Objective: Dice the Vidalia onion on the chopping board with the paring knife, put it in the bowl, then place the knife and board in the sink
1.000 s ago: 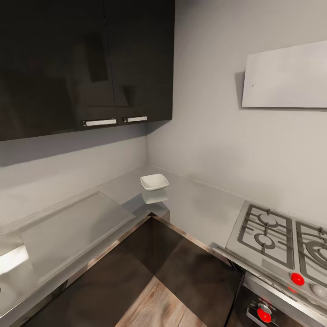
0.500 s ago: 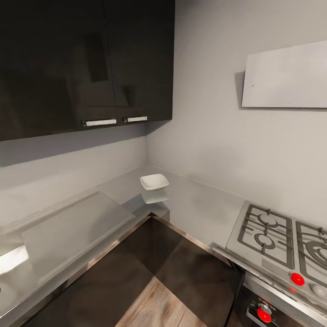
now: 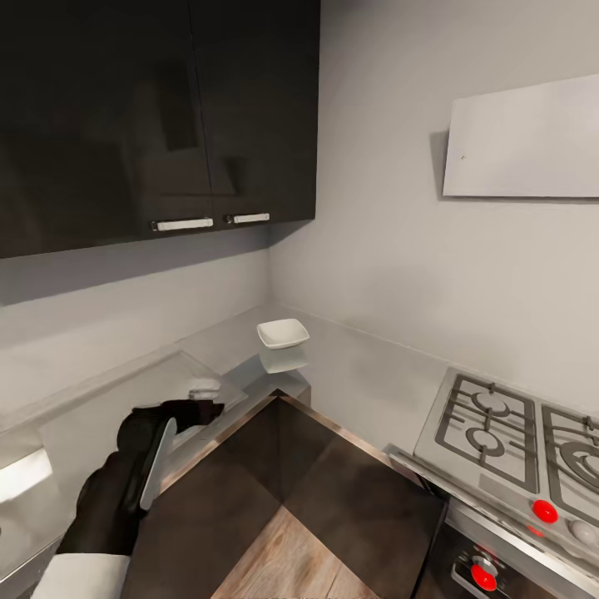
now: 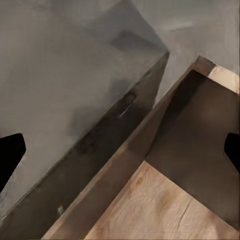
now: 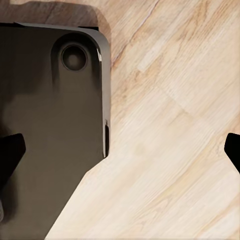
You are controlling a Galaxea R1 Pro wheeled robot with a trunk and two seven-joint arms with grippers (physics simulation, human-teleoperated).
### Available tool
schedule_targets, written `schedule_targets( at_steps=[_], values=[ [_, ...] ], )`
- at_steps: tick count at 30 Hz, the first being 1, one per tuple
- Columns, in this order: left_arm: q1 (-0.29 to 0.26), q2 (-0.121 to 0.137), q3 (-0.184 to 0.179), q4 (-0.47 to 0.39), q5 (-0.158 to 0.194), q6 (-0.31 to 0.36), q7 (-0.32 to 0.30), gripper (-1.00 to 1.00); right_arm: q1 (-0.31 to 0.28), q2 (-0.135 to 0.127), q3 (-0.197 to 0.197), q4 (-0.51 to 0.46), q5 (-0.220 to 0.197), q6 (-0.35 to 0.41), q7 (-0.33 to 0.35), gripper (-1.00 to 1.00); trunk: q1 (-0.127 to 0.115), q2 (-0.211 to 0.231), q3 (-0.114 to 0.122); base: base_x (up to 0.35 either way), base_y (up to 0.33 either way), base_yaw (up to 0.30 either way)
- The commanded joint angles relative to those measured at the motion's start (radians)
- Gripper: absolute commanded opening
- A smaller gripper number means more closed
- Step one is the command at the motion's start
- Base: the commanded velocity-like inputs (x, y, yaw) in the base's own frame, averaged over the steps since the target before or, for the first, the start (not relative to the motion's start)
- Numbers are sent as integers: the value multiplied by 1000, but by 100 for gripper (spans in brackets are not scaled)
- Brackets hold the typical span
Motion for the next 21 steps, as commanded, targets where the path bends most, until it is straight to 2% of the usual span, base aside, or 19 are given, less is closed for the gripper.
schedule_targets(
  at_steps=[1, 3, 6, 7, 8, 10, 11, 13, 15, 16, 17, 21],
  values=[
    [-52, -1, 2, 34, 0, 11, 0, 100, -1, 0, 1, 2, 0, -5, 0, 100, 0, -1, -1, 0, 0, 0],
    [-143, -2, 2, 109, 0, 17, 1, 100, -1, 0, 1, 3, 0, -5, 1, 100, 0, -1, -1, 0, 0, 0],
    [-234, -3, 2, 196, 0, 20, 4, 100, -1, 0, 1, 3, 1, -5, 1, 100, 0, -1, -1, 0, 0, 0],
    [-278, -3, 2, 239, 0, 21, 4, 100, -1, 0, 1, 3, 1, -5, 1, 100, 0, -1, -1, 0, 0, 0],
    [-356, -2, 2, 320, 0, 21, 4, 100, -1, 1, 1, 3, 1, -5, 1, 100, 0, -1, -1, 0, 0, 0],
    [-436, -1, 2, 405, 0, 20, 5, 100, -1, 1, 2, 3, 2, -5, 1, 100, 0, -1, -1, 0, 0, 0],
    [-458, -1, 2, 429, 0, 20, 5, 100, -1, 1, 2, 3, 2, -5, 1, 100, 0, -1, -1, 0, 0, 0],
    [-550, 0, 2, 534, 0, 19, 5, 100, -1, 1, 2, 3, 2, -5, 1, 100, 0, -1, -1, 0, 0, 0],
    [-596, 0, 2, 588, 0, 19, 5, 100, -1, 1, 1, 3, 2, -6, 1, 100, 0, -1, -1, 0, 0, 0],
    [-642, 0, 2, 638, 0, 18, 5, 100, -1, 1, 1, 3, 2, -5, 1, 100, 0, -1, -1, 0, 0, 0],
    [-719, -2, 2, 727, 0, 18, 6, 100, -1, 2, 1, 3, 1, -5, 1, 100, 0, -1, -1, 0, 0, 0],
    [-785, -8, 2, 798, 0, 17, 5, 100, -1, 2, 2, 4, 2, -5, 0, 100, 0, -1, -1, 0, 0, 0]
  ],
)
